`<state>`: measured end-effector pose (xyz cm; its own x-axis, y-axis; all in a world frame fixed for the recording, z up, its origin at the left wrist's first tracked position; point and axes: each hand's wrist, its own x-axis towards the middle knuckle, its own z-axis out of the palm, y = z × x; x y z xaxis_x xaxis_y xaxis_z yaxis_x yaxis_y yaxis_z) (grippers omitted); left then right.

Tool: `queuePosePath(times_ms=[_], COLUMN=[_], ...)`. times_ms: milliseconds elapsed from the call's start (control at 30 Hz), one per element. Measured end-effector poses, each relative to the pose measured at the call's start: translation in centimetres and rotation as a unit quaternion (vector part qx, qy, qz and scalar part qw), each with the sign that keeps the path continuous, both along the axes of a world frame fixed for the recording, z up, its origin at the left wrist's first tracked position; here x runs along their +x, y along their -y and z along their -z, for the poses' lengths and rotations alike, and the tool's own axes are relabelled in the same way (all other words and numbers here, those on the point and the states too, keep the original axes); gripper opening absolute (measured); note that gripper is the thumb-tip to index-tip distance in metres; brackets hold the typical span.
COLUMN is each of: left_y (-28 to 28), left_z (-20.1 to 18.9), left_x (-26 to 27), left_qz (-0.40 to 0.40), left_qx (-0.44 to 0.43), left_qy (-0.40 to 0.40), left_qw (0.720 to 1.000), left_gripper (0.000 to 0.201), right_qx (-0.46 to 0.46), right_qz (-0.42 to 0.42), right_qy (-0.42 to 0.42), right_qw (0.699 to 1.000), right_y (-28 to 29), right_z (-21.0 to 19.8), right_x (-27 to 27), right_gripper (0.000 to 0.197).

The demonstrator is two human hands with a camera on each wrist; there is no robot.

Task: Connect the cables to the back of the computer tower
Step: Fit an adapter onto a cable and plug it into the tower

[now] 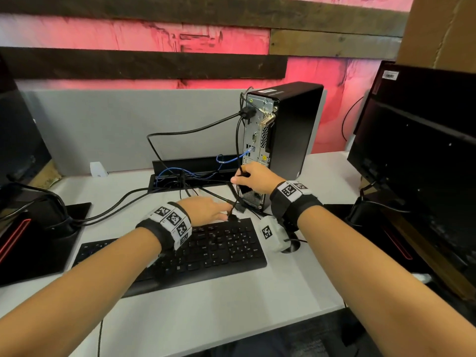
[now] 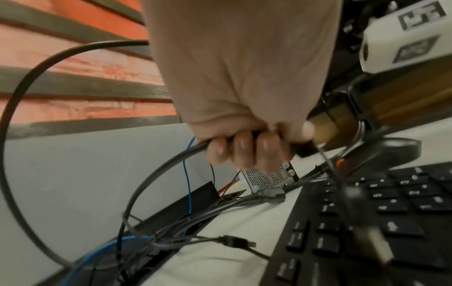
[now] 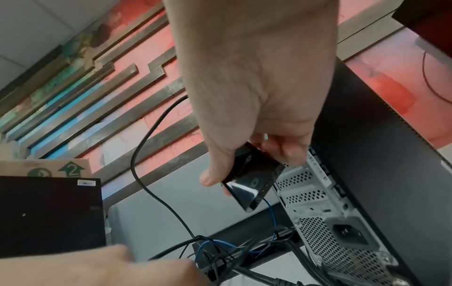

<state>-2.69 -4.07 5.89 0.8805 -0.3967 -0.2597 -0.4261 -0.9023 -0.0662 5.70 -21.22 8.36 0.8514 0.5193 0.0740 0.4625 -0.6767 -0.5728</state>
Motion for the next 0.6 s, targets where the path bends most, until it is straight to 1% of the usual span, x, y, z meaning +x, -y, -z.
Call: queuePosePath(times_ms=[67, 100, 133, 167, 200, 233, 300, 333, 367, 433, 500, 533, 600], left_y=[0.0, 0.0, 0.0, 0.0, 0.0, -0.1, -0.4, -0.5, -0.6, -1.0, -1.6, -2.0, -2.6], left_z=[-0.2, -0.3, -0.6, -0.9, -1.2, -1.5, -1.9, -1.8, -1.5, -0.8, 0.0, 0.4, 1.2], left_x=[0.3, 0.6, 0.9, 1.3, 1.7, 2.0, 2.3, 2.4, 2.3, 2.2, 2.2, 2.3, 2.8], left_qz=[-0.034, -0.045, -0.049, -0.047, -0.048, -0.055, -0.066, -0.066, -0.065, -0.075, -0.117, -0.152, -0.218], left_qx=[0.053, 0.051, 0.037, 0.018, -0.009, -0.042, -0.090, -0.095, -0.089, -0.086, -0.138, -0.185, -0.293], left_qy=[-0.025, -0.023, -0.003, 0.034, 0.074, 0.099, 0.106, 0.108, 0.127, 0.200, 0.243, 0.246, 0.208], left_qw=[0.998, 0.997, 0.998, 0.998, 0.996, 0.993, 0.988, 0.987, 0.986, 0.973, 0.953, 0.939, 0.907], left_gripper=[0.032, 0.031, 0.032, 0.033, 0.031, 0.027, 0.024, 0.025, 0.024, 0.020, 0.020, 0.021, 0.019], right_qx=[0.001, 0.001, 0.003, 0.008, 0.016, 0.028, 0.069, 0.093, 0.120, 0.180, 0.254, 0.288, 0.346], right_qz=[0.010, 0.013, 0.011, 0.007, 0.002, 0.001, 0.008, 0.017, 0.027, 0.042, 0.049, 0.050, 0.052], right_qy=[-0.005, -0.007, -0.010, -0.014, -0.019, -0.024, -0.046, -0.061, -0.076, -0.122, -0.187, -0.217, -0.265], right_qw=[1.000, 1.000, 1.000, 1.000, 1.000, 0.999, 0.997, 0.994, 0.990, 0.975, 0.948, 0.932, 0.898], right_y=[0.1, 0.0, -0.2, -0.4, -0.6, -0.8, -1.0, -0.9, -0.9, -0.9, -1.0, -1.1, -1.5], right_z=[0.0, 0.0, 0.0, -0.1, -0.1, 0.0, 0.4, 0.7, 1.0, 1.5, 1.9, 2.0, 2.0], right_x=[0.0, 0.1, 0.0, -0.1, -0.3, -0.5, -0.8, -0.7, -0.7, -0.7, -0.9, -1.1, -1.4], right_gripper=[0.031, 0.031, 0.030, 0.030, 0.030, 0.030, 0.029, 0.028, 0.028, 0.029, 0.030, 0.031, 0.032])
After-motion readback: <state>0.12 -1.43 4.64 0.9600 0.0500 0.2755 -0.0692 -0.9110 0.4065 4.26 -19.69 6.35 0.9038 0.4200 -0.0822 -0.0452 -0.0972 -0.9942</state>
